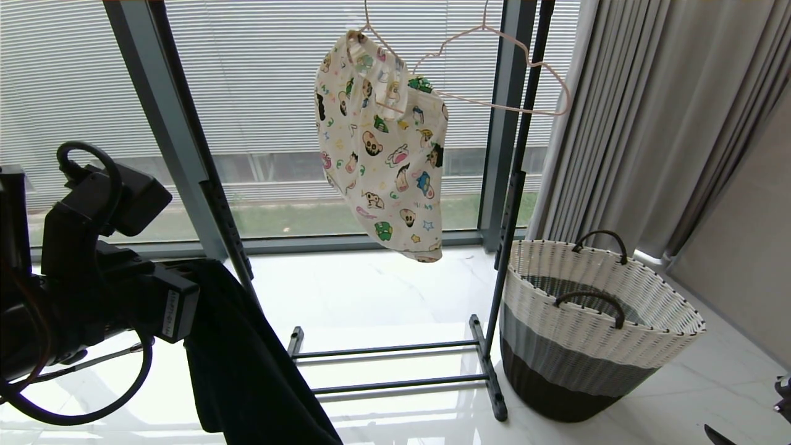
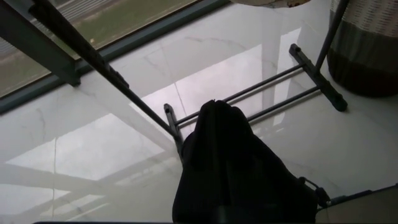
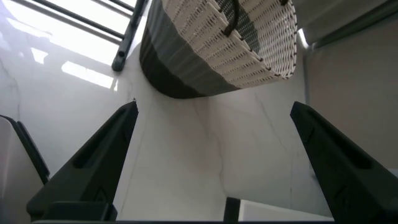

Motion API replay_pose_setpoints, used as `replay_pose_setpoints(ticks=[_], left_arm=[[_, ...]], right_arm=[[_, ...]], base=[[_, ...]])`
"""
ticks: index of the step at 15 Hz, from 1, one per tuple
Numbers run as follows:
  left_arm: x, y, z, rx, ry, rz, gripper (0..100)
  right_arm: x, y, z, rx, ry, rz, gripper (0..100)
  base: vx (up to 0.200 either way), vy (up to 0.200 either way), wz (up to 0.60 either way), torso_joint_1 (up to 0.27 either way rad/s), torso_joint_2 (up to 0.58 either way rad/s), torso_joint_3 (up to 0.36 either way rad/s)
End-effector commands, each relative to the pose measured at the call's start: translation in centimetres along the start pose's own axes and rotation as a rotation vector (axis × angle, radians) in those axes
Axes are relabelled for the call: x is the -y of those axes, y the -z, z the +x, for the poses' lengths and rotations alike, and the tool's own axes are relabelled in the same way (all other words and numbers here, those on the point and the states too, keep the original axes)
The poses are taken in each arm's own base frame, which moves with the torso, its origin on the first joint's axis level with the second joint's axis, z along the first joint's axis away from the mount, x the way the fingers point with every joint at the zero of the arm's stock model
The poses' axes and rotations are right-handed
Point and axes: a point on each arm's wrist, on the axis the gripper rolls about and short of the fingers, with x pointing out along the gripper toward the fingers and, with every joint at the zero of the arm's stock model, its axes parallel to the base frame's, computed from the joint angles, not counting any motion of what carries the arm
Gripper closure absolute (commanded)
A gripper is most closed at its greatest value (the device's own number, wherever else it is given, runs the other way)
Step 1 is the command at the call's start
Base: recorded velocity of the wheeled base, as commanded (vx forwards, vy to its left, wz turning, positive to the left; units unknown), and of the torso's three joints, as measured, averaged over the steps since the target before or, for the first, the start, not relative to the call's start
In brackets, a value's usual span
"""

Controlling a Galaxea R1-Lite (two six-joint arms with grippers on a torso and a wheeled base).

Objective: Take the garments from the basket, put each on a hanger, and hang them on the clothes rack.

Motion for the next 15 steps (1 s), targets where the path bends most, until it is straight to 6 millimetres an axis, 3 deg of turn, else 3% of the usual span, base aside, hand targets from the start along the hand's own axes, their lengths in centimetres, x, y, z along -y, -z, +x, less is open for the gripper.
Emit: replay_pose_setpoints(ticks=[1,15], left_arm=[[0.0,0.0,0.1,-0.001,-0.002,-0.001,100],[-0.1,0.1,0.0,-0.004,-0.007,-0.003,100]], right_arm=[[0.1,-0.2,-0.2,0.020,0.008,0.005,0],[0.7,-1.6,-0.2,0.057,0.021,0.014,0]], base=[[0.000,0.000,0.00,0.066,-0.22,-0.163],[0.000,0.000,0.00,0.173,-0.44,-0.280]])
